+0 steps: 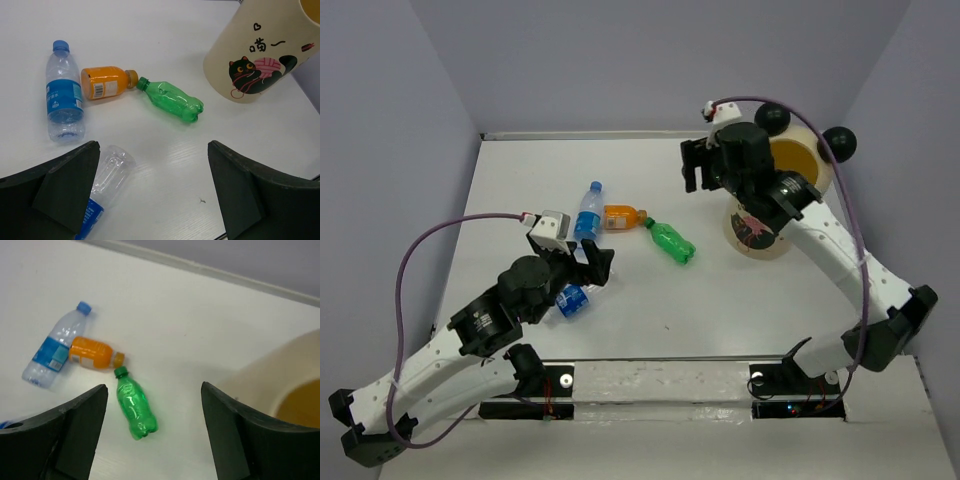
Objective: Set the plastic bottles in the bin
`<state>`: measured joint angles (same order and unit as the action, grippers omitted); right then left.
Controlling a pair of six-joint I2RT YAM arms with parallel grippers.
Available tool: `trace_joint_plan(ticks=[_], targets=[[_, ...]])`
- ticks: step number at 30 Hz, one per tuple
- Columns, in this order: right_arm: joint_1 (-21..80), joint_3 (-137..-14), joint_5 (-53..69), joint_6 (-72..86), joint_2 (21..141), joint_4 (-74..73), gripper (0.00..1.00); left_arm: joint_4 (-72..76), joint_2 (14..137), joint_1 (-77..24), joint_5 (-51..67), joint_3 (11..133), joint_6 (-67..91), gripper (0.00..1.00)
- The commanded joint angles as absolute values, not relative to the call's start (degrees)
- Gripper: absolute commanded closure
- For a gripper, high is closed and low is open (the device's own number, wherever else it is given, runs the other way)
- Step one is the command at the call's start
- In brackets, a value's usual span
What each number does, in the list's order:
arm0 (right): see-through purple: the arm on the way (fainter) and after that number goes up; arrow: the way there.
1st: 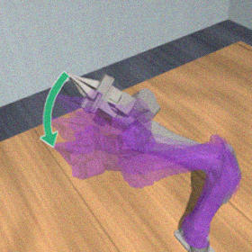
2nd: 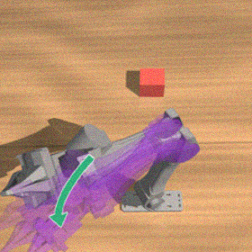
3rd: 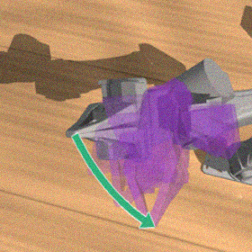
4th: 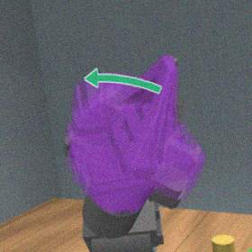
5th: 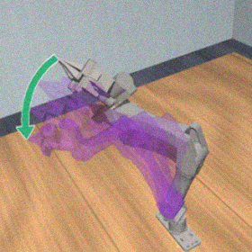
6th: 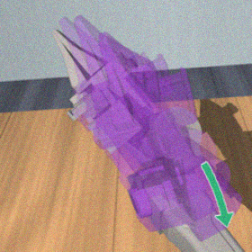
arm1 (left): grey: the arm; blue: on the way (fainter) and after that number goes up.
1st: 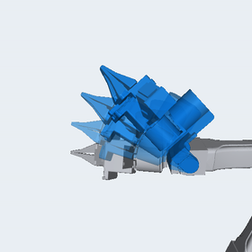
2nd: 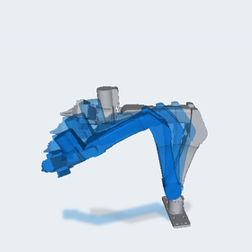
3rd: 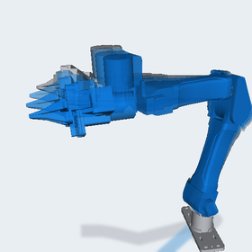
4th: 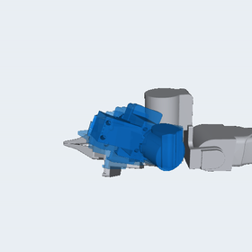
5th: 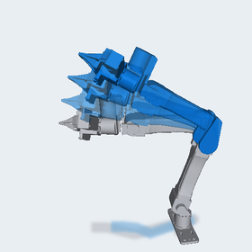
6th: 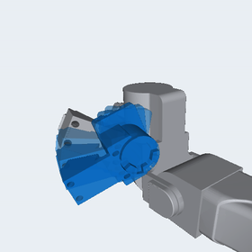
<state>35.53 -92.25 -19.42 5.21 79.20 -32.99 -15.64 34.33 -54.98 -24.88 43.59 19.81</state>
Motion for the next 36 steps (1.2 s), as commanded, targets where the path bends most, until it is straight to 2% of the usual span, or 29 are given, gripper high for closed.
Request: trace_joint_plan(ticks=[1, 5, 9, 16, 20, 25, 28, 36], targets=[[39.63, -91.49, -11.52, 3.35, 89.89, -35.06, 0.14, -13.62, 33.58, -54.05, -26.45, 42.89, 20.65, 0.01], [39.64, -94.21, -3.46, 0.62, 98.42, -36.83, 0.1, -13.71, 32.7, -53.53, -27.24, 42.8, 20.74, 0.01], [39.64, -97.29, -0.97, -2.81, 105.63, -38.05, 0.08, -13.71, 32.34, -53.26, -27.51, 42.63, 20.48, 0.01], [39.64, -104.15, -3.07, -3.6, 118.55, -42.01, 0.09, -13.8, 32.61, -53.09, -26.98, 42.54, 20.13, 0.01], [39.64, -104.5, -5.01, -2.81, 120.93, -42.63, 0.14, -13.8, 32.35, -53.0, -26.63, 42.45, 20.04, 0.01], [39.64, -104.15, -7.11, -2.81, 122.52, -42.71, 0.16, -13.54, 32.43, -53.0, -25.93, 42.36, 19.78, 0.01], [39.64, -103.71, -7.38, -2.9, 122.78, -42.98, 0.21, -13.54, 32.52, -52.91, -25.66, 42.36, 19.69, 0.01], [39.64, -97.31, -7.65, -1.94, 118.31, -41.66, 0.46, -13.36, 32.34, -52.65, -25.58, 42.45, 19.6, 0.01]])
